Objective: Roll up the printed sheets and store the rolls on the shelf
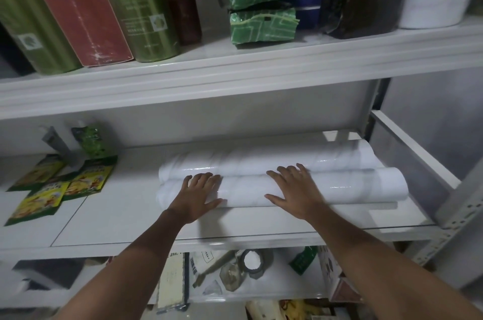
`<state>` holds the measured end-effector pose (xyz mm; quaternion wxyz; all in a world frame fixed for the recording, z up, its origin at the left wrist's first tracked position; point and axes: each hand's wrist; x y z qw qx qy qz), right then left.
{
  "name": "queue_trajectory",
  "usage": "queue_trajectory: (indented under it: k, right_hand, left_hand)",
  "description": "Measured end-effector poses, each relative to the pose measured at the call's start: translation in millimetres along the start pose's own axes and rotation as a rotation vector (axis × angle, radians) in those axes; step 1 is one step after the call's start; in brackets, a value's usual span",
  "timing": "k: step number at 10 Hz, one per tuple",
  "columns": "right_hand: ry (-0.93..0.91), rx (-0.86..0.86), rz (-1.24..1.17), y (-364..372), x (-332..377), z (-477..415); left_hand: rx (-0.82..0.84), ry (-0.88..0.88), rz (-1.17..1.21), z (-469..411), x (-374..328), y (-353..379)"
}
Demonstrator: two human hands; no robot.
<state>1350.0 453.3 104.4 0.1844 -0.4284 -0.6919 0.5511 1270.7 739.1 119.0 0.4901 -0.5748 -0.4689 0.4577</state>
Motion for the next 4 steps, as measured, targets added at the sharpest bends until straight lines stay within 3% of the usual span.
queue_trajectory:
  k: [4]
  right_hand:
    - [0.133, -0.104, -0.057, -37.6, 0.3, -5.6]
  left_hand:
    - [-0.093, -0.093, 0.046, -7.7, -26.6, -37.5]
Point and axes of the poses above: each hand's wrist, its own z-axis away from the middle knuckle, its own y-axis out of the palm, x = y × z, and after that the axes turned 7 degrees about z, right-handed
